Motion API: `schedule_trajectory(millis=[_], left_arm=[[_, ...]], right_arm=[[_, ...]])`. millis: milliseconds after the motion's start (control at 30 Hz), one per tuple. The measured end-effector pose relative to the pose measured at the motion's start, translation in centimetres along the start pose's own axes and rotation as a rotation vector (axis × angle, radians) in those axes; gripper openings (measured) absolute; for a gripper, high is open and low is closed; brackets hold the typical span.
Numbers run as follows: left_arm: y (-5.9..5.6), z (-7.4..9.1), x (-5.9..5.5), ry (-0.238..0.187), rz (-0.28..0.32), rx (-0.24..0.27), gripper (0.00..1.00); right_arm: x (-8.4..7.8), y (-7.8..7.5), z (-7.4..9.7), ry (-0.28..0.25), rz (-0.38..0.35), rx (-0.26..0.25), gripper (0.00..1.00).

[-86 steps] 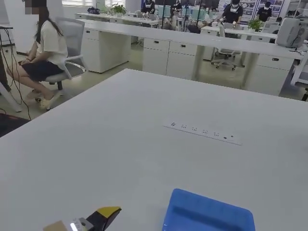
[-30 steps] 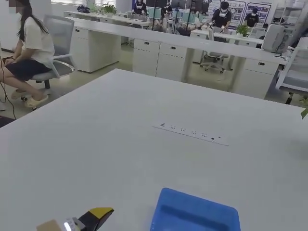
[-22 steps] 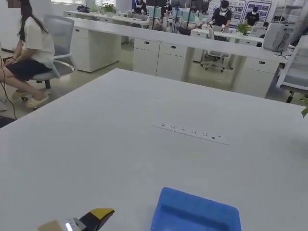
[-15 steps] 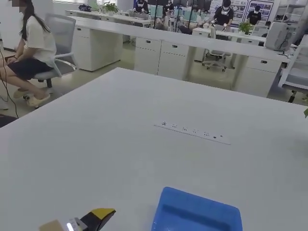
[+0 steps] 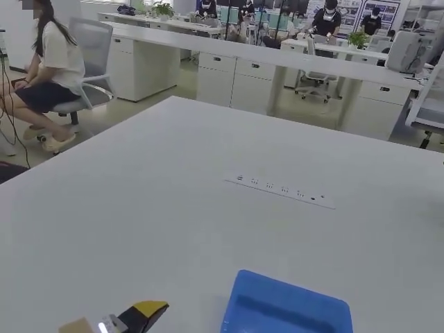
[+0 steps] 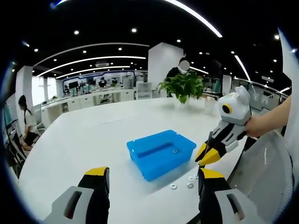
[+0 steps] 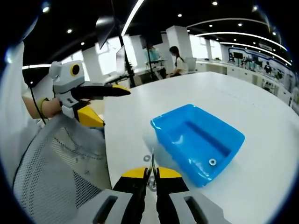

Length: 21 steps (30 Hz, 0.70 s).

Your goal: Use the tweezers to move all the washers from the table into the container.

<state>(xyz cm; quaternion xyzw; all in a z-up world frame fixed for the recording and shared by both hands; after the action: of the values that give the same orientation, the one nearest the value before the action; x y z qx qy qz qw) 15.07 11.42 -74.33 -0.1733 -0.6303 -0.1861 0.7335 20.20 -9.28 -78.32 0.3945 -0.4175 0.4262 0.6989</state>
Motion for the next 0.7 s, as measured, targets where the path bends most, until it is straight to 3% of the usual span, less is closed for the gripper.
schedule_trajectory(millis=[700], left_arm=[[0.08,0.16,0.1,-0.009,0.004,0.009,0.79]], right_arm=[[-0.45,0.83,-0.03,0.017,0.019,0.022,0.04]])
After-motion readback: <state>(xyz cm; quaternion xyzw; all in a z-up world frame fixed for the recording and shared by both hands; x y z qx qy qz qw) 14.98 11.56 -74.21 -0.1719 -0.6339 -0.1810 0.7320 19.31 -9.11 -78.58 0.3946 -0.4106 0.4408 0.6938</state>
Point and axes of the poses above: the centre of the closed fingertips' face, and the gripper's own axes: z roughly backward along the fingers, y roughly to its left, x roughly out of its top, the point moved 8 cm from there along z, roughly backward along the fingers, and after that the axes turned 15 degrees about -y, right-handed, at the moved point
